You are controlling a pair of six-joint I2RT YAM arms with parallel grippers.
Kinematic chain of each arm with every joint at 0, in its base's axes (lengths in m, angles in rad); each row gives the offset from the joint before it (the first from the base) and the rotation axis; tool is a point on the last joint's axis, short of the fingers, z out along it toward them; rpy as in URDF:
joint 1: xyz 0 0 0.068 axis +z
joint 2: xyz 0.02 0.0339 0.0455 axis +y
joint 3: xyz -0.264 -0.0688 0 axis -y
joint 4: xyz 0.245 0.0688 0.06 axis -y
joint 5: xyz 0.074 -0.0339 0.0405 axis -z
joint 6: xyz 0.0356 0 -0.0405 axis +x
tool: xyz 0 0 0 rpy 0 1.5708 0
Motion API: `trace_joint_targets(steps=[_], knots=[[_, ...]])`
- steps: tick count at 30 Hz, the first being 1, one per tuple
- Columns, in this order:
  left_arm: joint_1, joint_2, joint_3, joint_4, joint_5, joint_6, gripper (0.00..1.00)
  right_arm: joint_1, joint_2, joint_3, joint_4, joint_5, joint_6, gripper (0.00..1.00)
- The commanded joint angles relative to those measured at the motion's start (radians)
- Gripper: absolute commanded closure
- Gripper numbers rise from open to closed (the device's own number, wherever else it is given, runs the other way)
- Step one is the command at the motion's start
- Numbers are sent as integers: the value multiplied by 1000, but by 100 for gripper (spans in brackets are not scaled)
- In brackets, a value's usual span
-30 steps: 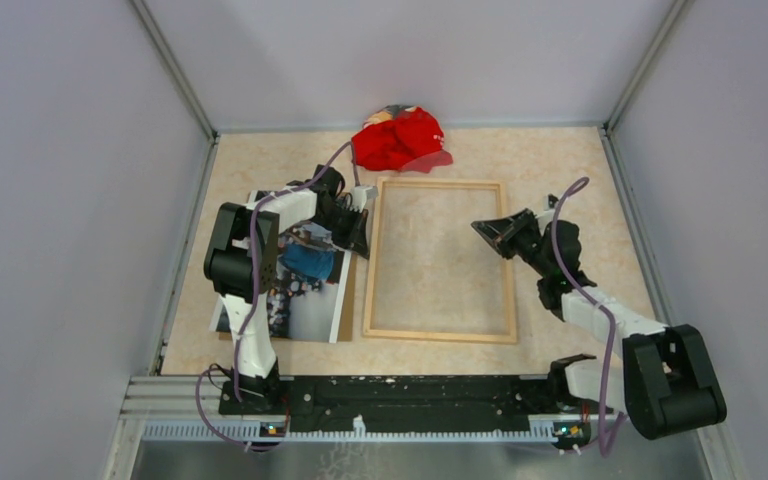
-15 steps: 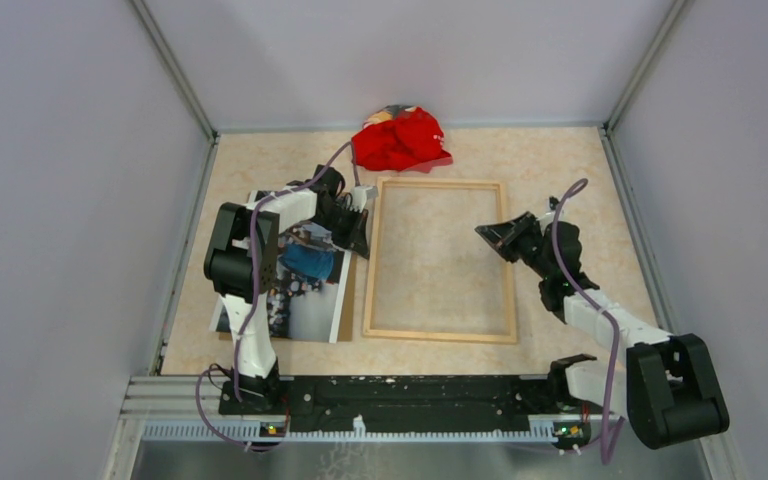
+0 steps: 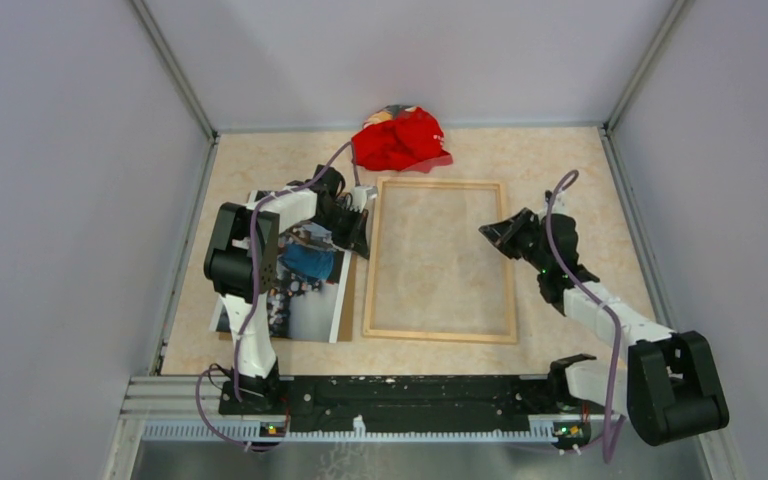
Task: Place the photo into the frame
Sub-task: Place the photo frame item in the photo frame.
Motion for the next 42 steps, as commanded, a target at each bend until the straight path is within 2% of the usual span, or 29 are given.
trace_joint_targets(steps=[1,13,33,42], knots=[[-17,-44,10,18,26,15,100,21,1,66,-61,33,-105,100],[-17,-45,7,21,25,16,100,50,47,23,79,-41,20,100],[-19,-44,6,24,25,18,100,54,57,-85,505,-187,423,100],[-19,-44,4,24,26,20,100,54,68,-76,515,-184,445,100]])
